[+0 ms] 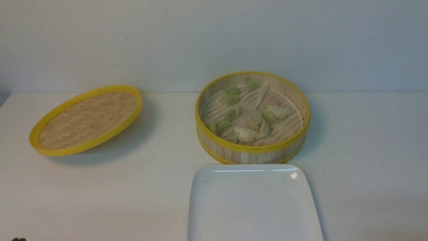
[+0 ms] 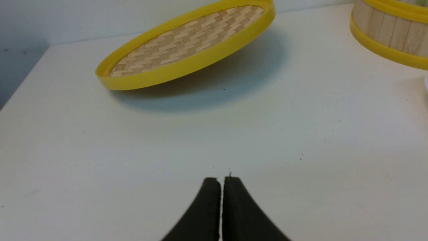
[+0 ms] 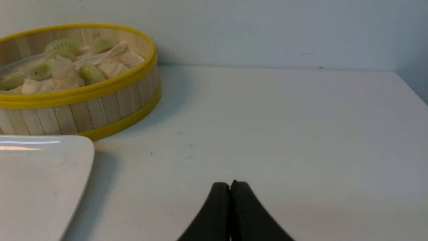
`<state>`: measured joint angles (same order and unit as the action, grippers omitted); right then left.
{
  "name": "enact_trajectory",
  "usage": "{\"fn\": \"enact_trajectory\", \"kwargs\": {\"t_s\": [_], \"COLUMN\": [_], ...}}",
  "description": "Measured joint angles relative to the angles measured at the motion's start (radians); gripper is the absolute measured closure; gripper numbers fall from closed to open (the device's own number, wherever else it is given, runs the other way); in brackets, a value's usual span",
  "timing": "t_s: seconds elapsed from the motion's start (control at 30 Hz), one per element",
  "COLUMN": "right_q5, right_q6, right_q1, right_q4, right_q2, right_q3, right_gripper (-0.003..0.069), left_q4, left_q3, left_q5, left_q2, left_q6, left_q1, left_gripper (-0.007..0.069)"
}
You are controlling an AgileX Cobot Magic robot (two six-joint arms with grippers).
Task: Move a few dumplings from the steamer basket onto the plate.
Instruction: Use the left arm to grab a dumpling from the steamer
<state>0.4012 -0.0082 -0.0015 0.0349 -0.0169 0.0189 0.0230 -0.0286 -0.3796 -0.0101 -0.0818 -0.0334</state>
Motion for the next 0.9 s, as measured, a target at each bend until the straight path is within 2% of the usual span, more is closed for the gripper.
{"fn": "enact_trajectory", "kwargs": {"t_s": [0.9], "right_q5": [0.0], "right_q6": [-0.026], "right_q1": [0.0], "right_q4": [0.0], "right_q2": [0.0], "right_q3": [0.0], "right_gripper": [0.0673], "left_q4": [-0.001], "left_q3": [0.0], "left_q5": [0.0], "left_q2": [0.0], "left_q6": [0.0], "left_q1": [0.0], "left_gripper": [0.0631]}}
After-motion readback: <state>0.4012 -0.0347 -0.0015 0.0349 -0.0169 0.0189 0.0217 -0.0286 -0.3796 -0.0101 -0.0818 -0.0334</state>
